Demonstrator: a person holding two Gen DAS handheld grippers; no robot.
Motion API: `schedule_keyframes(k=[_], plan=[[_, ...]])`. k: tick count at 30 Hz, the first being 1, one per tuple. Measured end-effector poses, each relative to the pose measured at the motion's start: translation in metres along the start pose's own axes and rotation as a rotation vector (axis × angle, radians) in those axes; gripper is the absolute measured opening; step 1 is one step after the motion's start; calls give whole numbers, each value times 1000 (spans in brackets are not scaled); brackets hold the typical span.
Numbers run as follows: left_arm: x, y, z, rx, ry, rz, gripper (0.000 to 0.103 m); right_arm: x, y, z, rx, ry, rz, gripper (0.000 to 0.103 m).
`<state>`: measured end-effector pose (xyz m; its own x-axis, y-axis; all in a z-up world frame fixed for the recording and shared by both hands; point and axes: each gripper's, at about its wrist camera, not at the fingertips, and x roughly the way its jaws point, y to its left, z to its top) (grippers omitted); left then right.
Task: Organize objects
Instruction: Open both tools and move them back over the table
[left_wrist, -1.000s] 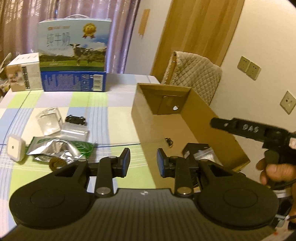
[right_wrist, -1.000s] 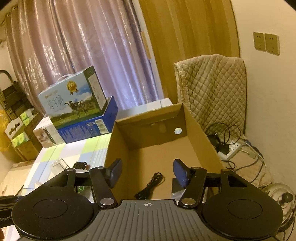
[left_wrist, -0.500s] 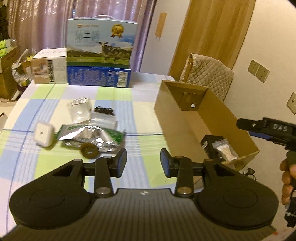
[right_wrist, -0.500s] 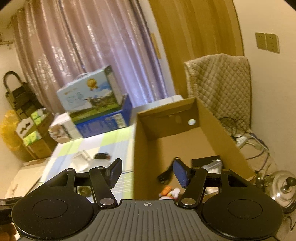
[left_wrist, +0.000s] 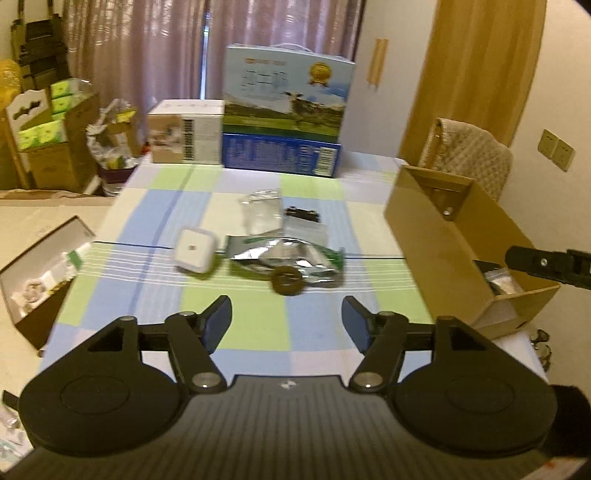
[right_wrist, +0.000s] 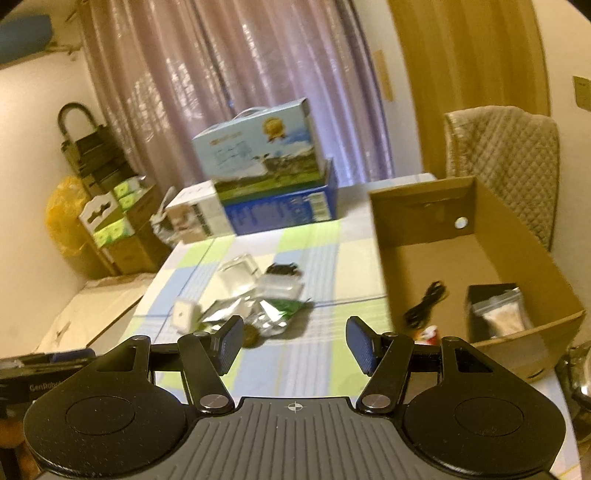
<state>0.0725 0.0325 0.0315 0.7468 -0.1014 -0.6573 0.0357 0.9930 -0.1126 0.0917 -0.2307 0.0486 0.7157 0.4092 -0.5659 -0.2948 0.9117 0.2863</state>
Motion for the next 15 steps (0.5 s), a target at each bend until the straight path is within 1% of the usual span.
schedule_keyframes(k=[4, 6, 7, 15], plan=[[-7, 16, -5, 2, -3, 31, 69, 7, 14, -7, -26, 22, 14, 59], [-9, 23, -7, -3, -3, 43, 75, 9, 19, -11, -36, 34, 20, 59], [-10, 26, -9, -8, -6, 48, 77, 11, 22, -12, -43, 41, 22, 59], [-7, 43, -14, -38, 0, 57, 82, 24, 28, -22, -65, 79, 21, 59]])
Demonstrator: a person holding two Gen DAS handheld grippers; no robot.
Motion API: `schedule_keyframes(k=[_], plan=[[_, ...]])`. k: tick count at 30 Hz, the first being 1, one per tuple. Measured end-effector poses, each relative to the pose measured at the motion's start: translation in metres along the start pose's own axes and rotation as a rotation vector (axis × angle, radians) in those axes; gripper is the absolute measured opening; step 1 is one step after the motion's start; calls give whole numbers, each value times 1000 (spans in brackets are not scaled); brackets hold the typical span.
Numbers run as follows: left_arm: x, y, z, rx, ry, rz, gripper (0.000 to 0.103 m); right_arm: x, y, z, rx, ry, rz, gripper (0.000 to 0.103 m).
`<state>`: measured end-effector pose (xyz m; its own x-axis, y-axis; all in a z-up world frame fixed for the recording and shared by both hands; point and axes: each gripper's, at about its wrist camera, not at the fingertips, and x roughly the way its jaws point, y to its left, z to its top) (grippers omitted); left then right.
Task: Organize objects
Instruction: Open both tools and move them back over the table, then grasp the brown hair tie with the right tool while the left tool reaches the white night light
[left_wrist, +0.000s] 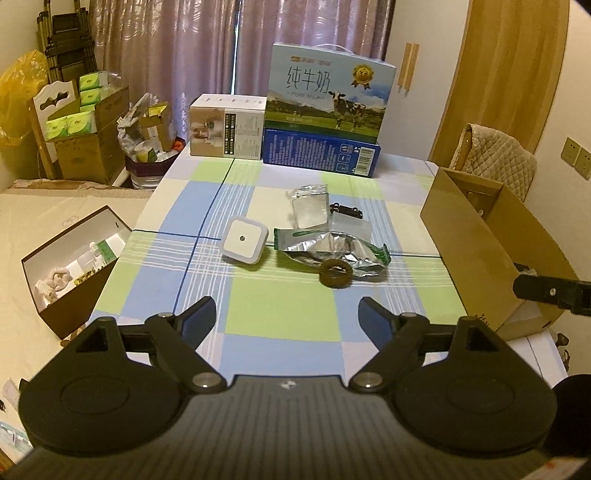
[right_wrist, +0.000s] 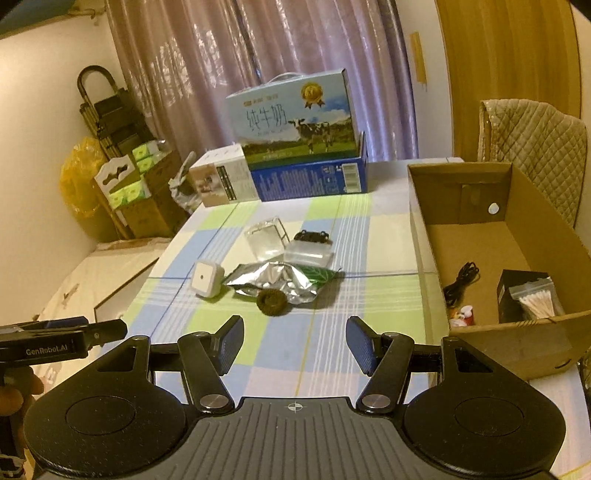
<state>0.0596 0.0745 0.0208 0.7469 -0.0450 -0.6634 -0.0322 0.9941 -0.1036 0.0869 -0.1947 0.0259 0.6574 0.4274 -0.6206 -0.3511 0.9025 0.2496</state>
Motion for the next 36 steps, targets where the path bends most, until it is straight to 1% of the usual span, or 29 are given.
schedule_keyframes(k=[12, 19, 25, 32, 36], plan=[[16, 10, -1, 6, 19, -1, 86, 24, 4, -4, -15, 40, 6, 59], [34, 16, 6, 64, 15, 15, 89, 47, 8, -6, -77, 60, 11, 59], [61, 25, 15, 101, 13, 20, 91, 77, 12, -3, -143, 65, 33, 59], [109, 40, 24, 124, 22, 13, 91, 130, 21, -4, -254, 76, 59, 59], [140, 48, 23, 133, 33, 30, 91, 162, 27, -7, -337, 83, 73, 59]])
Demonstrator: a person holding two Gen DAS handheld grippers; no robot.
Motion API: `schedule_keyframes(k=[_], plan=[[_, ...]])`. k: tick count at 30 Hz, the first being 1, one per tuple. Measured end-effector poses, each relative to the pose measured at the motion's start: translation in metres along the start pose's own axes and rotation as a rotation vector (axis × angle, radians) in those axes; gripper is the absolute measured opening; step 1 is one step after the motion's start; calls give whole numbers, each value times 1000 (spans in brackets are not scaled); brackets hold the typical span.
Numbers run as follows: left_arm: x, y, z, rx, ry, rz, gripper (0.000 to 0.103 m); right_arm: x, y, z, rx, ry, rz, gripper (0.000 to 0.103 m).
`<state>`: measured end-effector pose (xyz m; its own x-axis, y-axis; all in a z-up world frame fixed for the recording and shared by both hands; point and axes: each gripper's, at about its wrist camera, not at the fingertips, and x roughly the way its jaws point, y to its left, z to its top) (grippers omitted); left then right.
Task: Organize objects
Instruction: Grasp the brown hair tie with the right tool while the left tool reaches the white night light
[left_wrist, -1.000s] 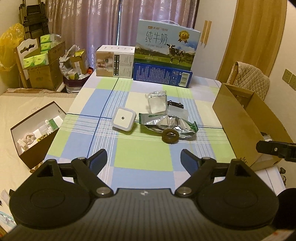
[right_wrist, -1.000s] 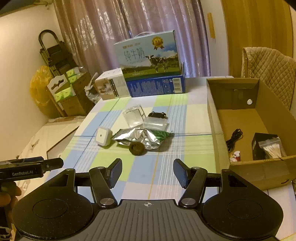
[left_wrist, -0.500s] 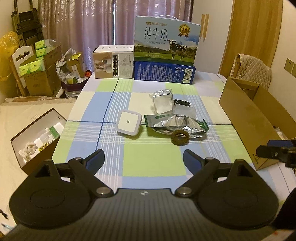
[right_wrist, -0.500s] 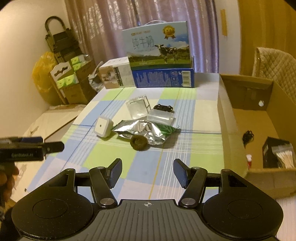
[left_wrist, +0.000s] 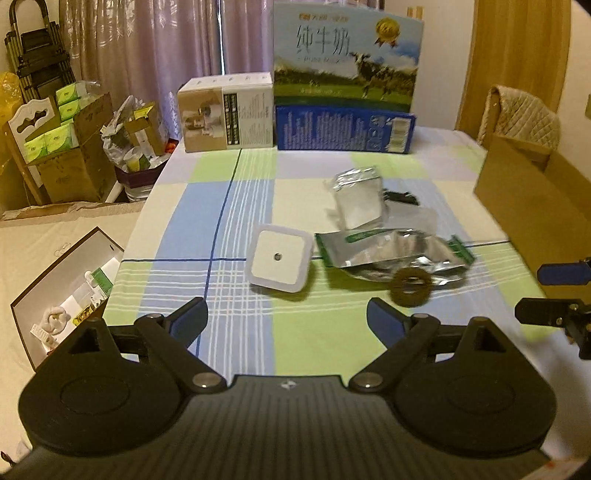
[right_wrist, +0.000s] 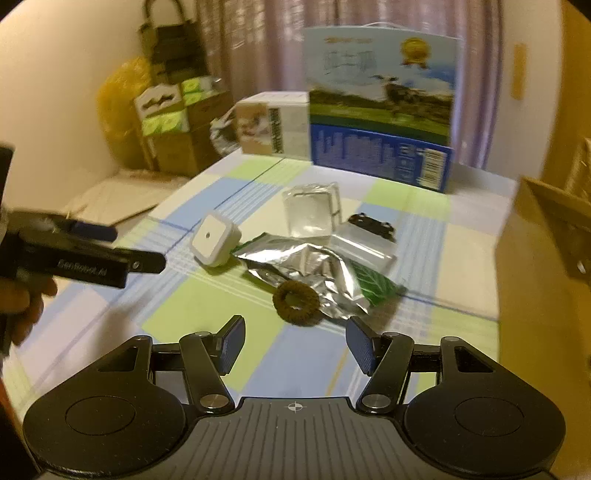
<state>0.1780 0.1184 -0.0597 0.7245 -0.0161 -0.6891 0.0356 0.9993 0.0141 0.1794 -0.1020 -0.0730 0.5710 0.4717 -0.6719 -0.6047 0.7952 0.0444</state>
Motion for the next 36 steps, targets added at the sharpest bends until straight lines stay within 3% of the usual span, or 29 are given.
schedule_keyframes(k=[8, 14, 22, 28, 30, 31, 36], plan=[[48, 6, 2, 41, 24, 4, 91, 59, 3, 4, -147, 14, 12, 59], [69, 3, 5, 139, 30, 8, 91, 97, 10, 2, -272, 43, -13, 59], [90, 9, 8, 155, 37, 16, 91, 124, 12, 0, -314, 74, -56, 58], [98, 13, 9, 145, 44, 3, 91, 124, 17, -1, -336, 81, -57, 34], [98, 13, 9, 144, 39, -1, 91, 123, 18, -1, -327, 79, -56, 17], [97, 13, 10, 144, 37, -3, 91, 122, 20, 0, -323, 74, -52, 13], [100, 16, 12, 132, 23, -7, 91, 111, 19, 9, -254, 24, -39, 12]])
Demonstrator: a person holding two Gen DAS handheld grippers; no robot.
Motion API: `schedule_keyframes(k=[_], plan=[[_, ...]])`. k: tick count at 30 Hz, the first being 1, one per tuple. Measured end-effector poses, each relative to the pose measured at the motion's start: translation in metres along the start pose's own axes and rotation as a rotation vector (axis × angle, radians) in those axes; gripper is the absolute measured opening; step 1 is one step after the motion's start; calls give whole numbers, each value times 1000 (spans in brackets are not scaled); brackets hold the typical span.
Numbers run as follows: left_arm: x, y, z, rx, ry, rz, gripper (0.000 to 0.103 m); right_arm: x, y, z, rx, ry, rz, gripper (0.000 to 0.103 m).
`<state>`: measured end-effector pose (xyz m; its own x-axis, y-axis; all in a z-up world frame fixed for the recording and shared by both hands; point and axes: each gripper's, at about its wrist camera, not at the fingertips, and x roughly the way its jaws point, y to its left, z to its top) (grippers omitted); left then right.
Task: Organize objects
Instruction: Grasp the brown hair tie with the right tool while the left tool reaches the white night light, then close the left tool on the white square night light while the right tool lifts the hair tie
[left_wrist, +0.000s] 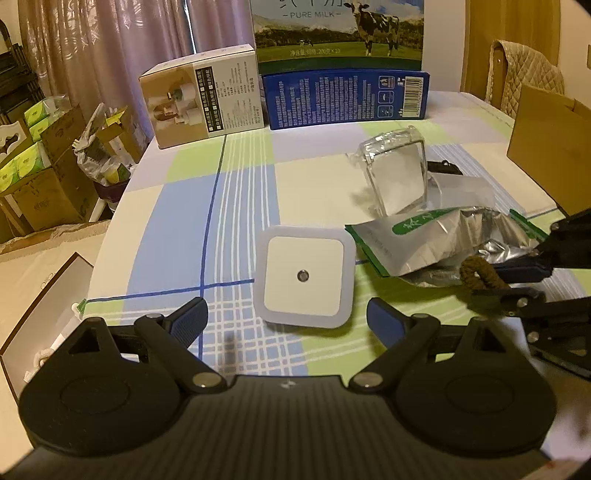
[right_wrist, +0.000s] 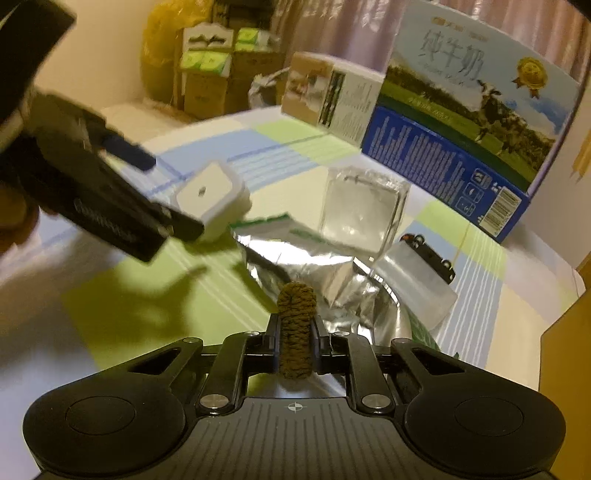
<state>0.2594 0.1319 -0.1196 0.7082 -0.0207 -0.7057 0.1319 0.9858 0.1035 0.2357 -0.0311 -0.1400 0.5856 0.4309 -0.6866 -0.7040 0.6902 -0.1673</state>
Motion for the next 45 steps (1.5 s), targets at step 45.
schedule_keyframes(k=[45], plan=[[-85, -50, 19, -114, -20, -57, 61, -137, -44, -32, 477, -36, -84, 12]])
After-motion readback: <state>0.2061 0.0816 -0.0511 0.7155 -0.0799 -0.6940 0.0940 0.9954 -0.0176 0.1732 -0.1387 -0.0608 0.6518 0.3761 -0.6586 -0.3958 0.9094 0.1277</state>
